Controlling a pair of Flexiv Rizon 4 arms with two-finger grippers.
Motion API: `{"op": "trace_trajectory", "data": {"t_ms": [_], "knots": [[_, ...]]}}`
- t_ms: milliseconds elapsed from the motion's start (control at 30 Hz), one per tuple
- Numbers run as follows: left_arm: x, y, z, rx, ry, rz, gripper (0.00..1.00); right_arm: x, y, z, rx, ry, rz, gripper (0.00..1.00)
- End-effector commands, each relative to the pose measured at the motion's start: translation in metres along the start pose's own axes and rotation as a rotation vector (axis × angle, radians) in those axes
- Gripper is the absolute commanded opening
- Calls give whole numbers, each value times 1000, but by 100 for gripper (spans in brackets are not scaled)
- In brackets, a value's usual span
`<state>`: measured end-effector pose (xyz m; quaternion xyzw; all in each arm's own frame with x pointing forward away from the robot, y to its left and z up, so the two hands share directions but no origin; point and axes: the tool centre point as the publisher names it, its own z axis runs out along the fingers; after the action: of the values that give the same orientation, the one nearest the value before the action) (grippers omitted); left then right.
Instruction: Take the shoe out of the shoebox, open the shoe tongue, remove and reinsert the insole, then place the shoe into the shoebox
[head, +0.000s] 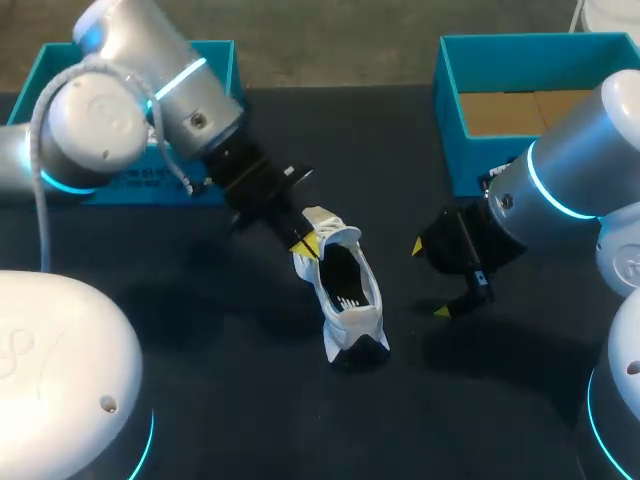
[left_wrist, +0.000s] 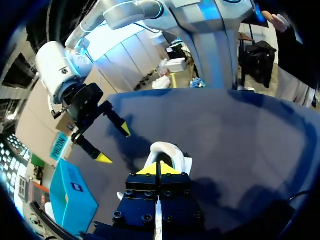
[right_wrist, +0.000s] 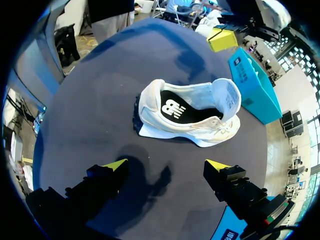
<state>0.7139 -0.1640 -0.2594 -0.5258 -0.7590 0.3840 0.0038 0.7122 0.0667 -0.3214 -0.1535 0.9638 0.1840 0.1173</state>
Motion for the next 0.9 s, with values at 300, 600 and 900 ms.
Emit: {"op": "trace_trajectory", "data": {"t_ms": [300, 600, 900], "knots": [[-3, 1, -2, -1, 146, 0, 0, 1, 0, 0, 1, -2, 1, 100], [-7, 3, -1, -40, 261, -3, 0, 1, 0, 0, 1, -2, 1, 100], [-9, 8, 9, -33, 315, 6, 0, -1, -10, -15, 23, 36, 53, 100]]}}
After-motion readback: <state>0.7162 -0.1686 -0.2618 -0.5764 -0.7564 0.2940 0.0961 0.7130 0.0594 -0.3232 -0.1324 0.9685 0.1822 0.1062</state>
